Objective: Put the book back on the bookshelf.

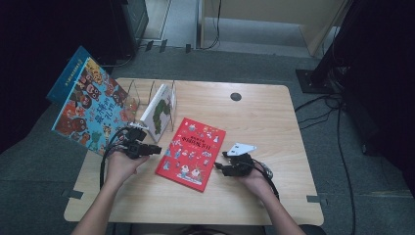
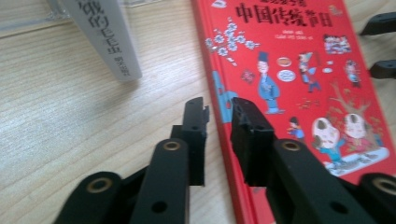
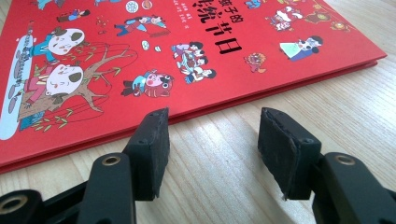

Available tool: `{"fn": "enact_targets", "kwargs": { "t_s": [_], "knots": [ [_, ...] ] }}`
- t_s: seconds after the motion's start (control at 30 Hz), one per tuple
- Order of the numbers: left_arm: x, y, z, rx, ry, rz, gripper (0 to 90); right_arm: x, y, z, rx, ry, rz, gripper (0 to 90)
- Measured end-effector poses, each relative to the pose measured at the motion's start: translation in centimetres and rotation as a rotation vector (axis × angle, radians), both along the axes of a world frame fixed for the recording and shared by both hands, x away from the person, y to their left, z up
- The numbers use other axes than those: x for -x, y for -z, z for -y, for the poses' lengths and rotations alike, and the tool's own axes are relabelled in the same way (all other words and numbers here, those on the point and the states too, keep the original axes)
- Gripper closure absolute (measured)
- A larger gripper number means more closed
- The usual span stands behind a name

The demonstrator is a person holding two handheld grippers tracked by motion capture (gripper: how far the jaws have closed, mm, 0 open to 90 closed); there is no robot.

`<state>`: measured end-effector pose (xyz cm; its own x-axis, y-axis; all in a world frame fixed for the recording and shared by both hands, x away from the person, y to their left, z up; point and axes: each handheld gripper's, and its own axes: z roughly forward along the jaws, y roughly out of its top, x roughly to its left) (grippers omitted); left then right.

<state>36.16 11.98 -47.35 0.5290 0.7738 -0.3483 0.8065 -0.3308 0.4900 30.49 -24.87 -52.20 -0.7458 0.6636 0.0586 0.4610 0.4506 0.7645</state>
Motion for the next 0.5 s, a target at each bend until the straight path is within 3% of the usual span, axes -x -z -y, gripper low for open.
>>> {"fn": "enact_targets", "kwargs": {
  "t_s": [0.23, 0.33, 0.47, 0.5],
  "knots": [
    [0.0, 1.6, -0.1, -0.003, -0.025, -0.012, 80.6, 0.4, 0.0, -0.1, 0.023, 0.016, 0.018, 44.3],
    [0.2, 2.0, 0.2, -0.033, -0.010, -0.006, 80.5, 0.5, 0.0, 0.0, 0.023, 0.018, 0.020, 45.5],
    [0.3, 2.3, 0.6, 0.000, -0.007, -0.006, 80.3, 0.6, 0.0, 0.3, 0.023, 0.018, 0.023, 48.8],
    [0.3, 2.3, 0.7, -0.011, -0.007, -0.003, 80.7, 0.6, 0.0, 0.4, 0.022, 0.017, 0.024, 49.2]
  ]
}}
